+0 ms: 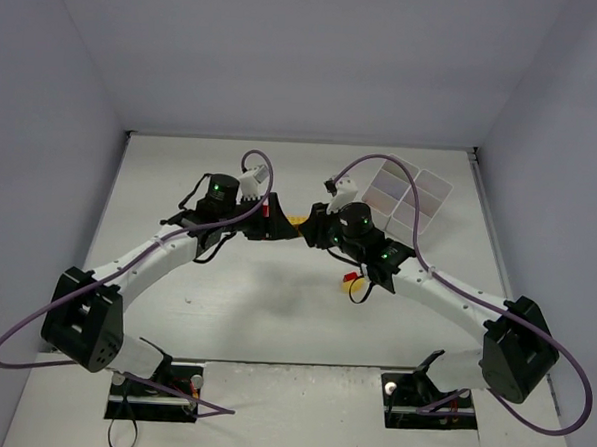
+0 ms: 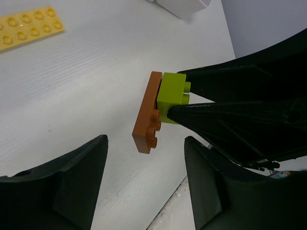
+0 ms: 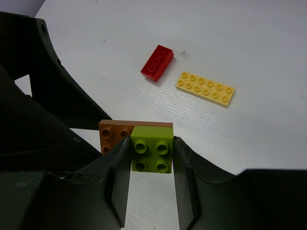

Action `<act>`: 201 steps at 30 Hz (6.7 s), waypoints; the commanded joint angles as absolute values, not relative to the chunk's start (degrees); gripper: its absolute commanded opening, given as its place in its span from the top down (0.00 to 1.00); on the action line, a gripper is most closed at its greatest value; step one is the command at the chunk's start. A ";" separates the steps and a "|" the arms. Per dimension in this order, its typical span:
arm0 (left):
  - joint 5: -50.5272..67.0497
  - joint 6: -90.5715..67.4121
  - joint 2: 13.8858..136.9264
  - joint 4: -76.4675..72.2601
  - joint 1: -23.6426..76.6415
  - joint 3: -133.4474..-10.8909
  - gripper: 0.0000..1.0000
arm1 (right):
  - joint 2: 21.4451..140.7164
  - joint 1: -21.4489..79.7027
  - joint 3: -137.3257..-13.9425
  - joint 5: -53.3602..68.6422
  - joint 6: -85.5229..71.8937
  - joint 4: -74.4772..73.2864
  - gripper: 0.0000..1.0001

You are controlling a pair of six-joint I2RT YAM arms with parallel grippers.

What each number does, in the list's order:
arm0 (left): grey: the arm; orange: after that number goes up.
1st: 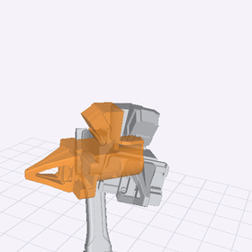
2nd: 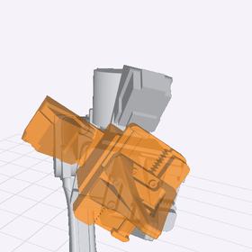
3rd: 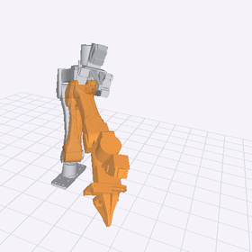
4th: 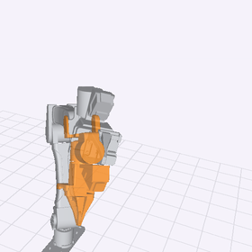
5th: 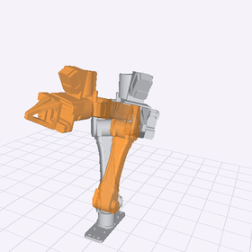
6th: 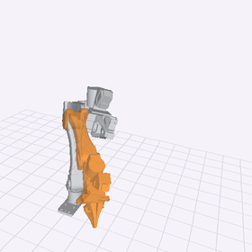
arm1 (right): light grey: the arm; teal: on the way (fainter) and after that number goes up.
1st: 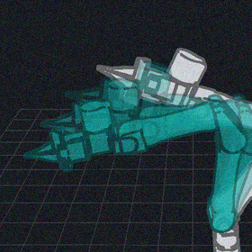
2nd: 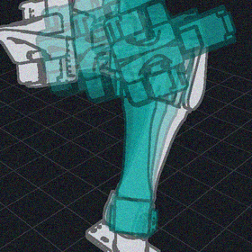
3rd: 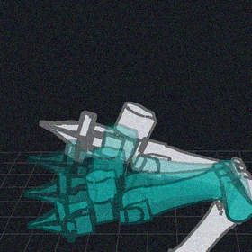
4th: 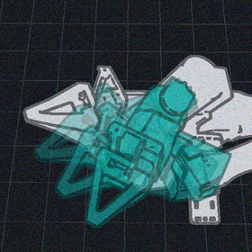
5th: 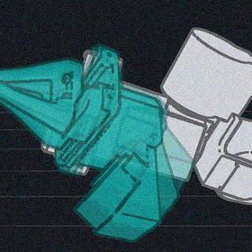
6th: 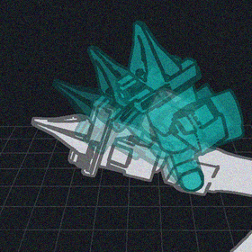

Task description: Sort the legos into containers by color

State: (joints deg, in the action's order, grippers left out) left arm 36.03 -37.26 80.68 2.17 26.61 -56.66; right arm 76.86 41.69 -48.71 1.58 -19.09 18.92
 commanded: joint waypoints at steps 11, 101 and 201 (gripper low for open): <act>35.07 -36.47 82.18 -3.51 28.12 -60.56 0.66 | 73.74 41.92 -48.78 3.95 -18.28 24.79 1.00; 16.70 -21.80 70.58 9.49 23.20 -54.40 1.00 | 86.92 4.22 -67.59 -6.94 -12.30 13.71 1.00; 60.73 -8.96 73.12 -1.67 23.20 -63.72 0.97 | 81.30 19.07 -62.67 75.41 -4.13 19.25 0.52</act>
